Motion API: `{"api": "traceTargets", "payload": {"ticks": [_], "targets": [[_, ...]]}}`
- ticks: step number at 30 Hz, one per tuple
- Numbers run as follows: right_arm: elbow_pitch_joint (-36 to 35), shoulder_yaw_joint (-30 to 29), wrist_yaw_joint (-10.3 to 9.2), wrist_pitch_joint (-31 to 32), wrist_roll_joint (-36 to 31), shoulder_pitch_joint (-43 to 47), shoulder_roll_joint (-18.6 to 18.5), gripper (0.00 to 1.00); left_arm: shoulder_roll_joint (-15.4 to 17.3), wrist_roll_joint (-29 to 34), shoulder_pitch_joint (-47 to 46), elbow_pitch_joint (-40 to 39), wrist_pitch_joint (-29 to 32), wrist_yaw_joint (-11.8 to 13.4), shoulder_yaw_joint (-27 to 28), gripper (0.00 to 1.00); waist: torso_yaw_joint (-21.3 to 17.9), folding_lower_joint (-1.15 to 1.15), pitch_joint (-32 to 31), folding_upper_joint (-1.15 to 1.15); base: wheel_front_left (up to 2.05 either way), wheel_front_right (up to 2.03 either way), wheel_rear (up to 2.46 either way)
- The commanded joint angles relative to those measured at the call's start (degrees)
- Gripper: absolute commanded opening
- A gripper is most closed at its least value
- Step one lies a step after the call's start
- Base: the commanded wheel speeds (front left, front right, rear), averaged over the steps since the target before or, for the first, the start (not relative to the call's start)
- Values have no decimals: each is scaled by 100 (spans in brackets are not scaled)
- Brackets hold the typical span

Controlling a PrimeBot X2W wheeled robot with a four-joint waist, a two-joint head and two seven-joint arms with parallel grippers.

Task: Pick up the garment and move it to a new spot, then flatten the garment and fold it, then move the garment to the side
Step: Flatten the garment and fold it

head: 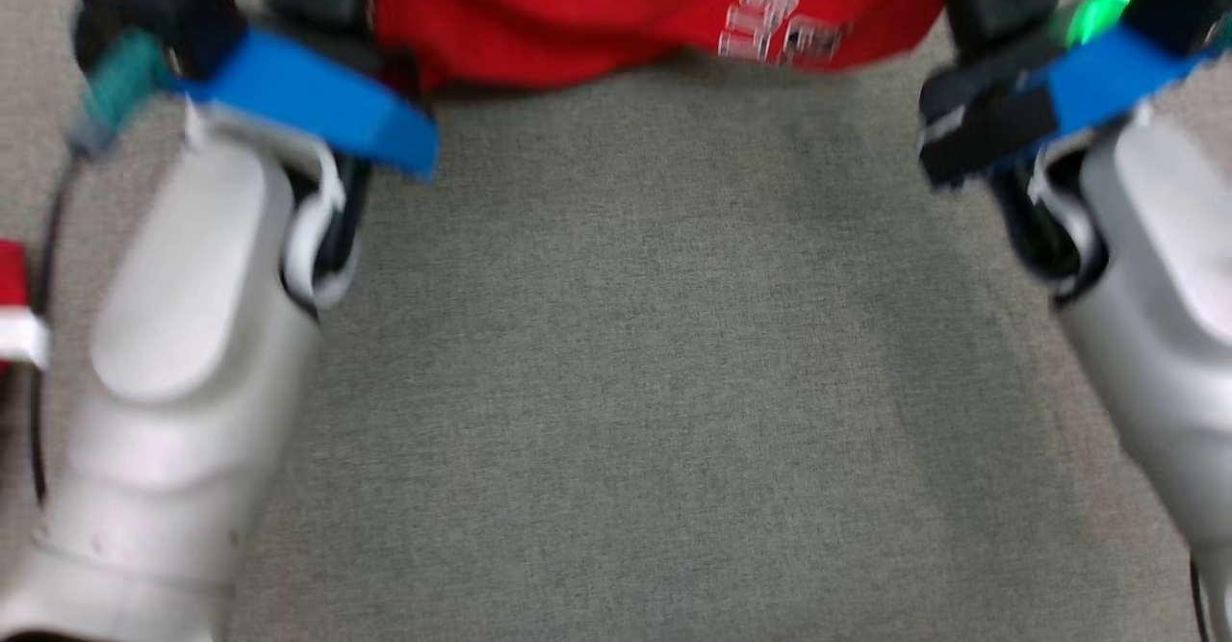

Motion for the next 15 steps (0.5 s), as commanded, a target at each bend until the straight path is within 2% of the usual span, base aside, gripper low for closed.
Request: {"api": "traceTargets", "payload": {"ticks": [1,9,15], "targets": [[-73,-8,3,-21,39,163,-50,0,7,49,163,-75,-25,38,25,0,4,-1,-34,0,0,0,0],[-962,-178,2,-21,252,2216,-378,0,-180,426,2467,-993,-26,101,83,0,118,-1,-581,0,0,0,0],[-1393,-189,3,-21,393,3294,-434,0,-175,541,3458,-1168,-27,63,-2,0,129,-1,-919,0,0,0,0]]}}
